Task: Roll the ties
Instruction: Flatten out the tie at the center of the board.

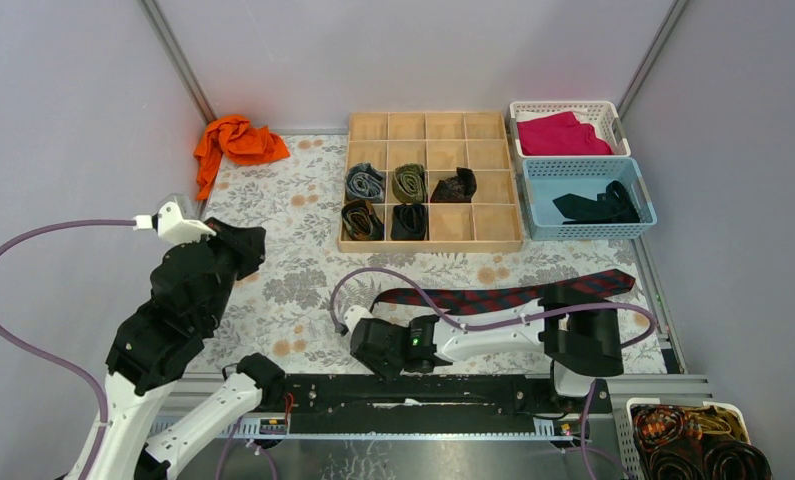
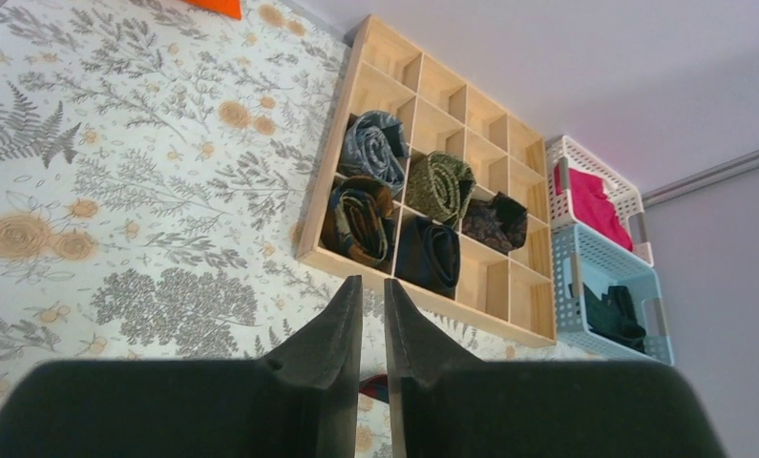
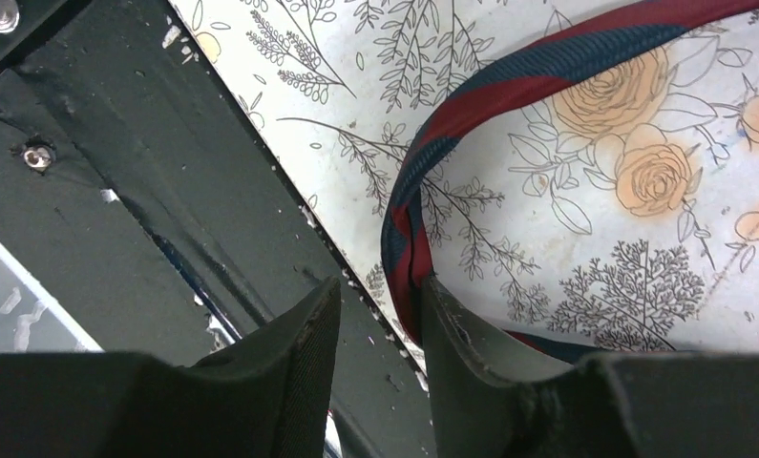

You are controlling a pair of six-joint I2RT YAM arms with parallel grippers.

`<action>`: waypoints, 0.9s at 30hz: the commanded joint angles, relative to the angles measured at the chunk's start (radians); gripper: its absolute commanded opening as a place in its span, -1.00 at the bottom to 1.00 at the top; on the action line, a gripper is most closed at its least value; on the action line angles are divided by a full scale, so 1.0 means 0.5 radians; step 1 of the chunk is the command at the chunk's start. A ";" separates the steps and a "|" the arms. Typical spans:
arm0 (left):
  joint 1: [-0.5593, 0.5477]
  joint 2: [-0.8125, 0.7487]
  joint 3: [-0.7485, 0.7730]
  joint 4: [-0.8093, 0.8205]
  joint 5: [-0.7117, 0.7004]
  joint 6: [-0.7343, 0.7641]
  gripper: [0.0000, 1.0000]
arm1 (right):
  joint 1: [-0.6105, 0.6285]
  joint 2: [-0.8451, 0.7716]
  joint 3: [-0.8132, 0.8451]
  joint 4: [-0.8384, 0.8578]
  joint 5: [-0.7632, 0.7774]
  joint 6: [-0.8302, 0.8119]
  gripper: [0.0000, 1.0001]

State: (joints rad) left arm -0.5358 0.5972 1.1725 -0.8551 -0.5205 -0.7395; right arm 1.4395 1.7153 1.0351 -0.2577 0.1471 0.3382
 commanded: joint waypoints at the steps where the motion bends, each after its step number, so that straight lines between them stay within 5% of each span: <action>1: 0.010 -0.042 -0.058 -0.090 -0.023 0.048 -0.59 | 0.017 0.078 0.114 0.061 0.041 -0.055 -0.19; 5: 0.010 -0.050 -0.086 -0.088 -0.014 0.054 -0.59 | 0.017 0.117 0.152 0.070 0.129 -0.094 -0.46; 12: 0.010 -0.038 -0.087 -0.082 -0.030 0.064 -0.59 | 0.007 0.127 0.384 0.009 0.165 -0.486 -0.55; 19: 0.010 -0.028 -0.095 -0.042 -0.062 0.099 -0.57 | -0.259 0.278 0.702 -0.209 -0.224 -0.832 -0.63; 22: 0.010 -0.023 -0.102 -0.045 -0.057 0.113 -0.57 | -0.347 0.276 0.719 -0.297 -0.245 -0.816 -0.46; 25: 0.010 -0.033 -0.118 -0.040 -0.048 0.112 -0.56 | -0.348 0.164 0.570 -0.216 -0.286 -0.788 0.07; 27: 0.010 -0.038 -0.132 -0.028 -0.050 0.103 -0.51 | -0.345 0.108 0.472 -0.182 -0.365 -0.735 0.10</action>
State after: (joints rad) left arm -0.5358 0.5831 1.1259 -0.8879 -0.5320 -0.7120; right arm 1.2476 1.8420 1.3354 -0.3363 0.0532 -0.0334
